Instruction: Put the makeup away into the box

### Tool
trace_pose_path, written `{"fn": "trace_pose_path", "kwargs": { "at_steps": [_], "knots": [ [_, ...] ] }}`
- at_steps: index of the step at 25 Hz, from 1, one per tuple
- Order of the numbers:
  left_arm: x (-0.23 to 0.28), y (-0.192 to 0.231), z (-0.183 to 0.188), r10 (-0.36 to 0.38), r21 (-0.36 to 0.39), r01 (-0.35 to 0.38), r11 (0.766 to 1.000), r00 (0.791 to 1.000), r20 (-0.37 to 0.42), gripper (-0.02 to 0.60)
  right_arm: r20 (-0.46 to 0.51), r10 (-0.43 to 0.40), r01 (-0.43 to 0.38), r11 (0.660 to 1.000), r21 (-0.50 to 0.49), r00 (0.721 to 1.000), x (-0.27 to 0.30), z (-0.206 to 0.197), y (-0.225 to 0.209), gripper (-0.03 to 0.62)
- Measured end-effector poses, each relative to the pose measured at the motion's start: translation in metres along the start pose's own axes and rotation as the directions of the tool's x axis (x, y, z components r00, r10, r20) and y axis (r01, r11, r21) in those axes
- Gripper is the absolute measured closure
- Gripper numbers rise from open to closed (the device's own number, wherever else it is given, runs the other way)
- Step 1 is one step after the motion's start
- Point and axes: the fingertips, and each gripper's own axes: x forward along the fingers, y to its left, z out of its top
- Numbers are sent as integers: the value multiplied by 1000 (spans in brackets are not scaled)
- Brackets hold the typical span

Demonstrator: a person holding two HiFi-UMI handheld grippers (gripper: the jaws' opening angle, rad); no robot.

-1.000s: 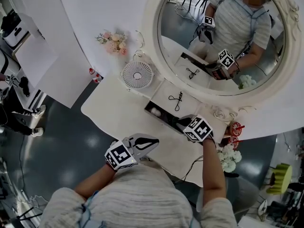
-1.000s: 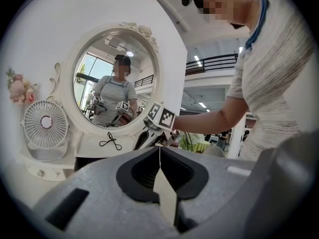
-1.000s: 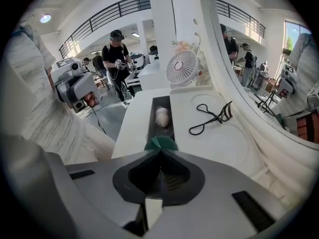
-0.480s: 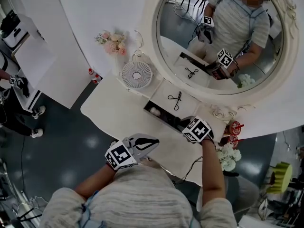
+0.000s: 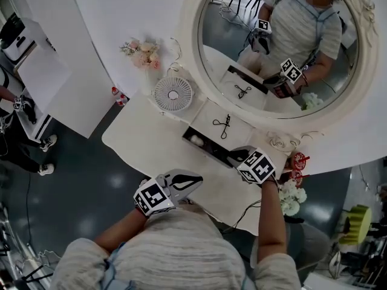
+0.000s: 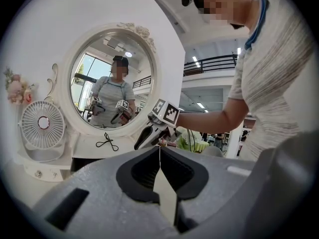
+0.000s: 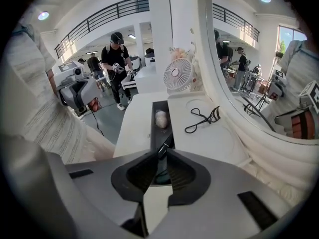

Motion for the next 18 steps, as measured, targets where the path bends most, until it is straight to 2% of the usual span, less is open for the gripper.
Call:
{"fn": "trace_pose_path", "kwargs": {
  "at_steps": [18],
  "knots": [
    [1,1,2,1,1,-1,1000,1000,6,566,105,-122,119,992,37,987,-28,26,-24,576]
  ]
}}
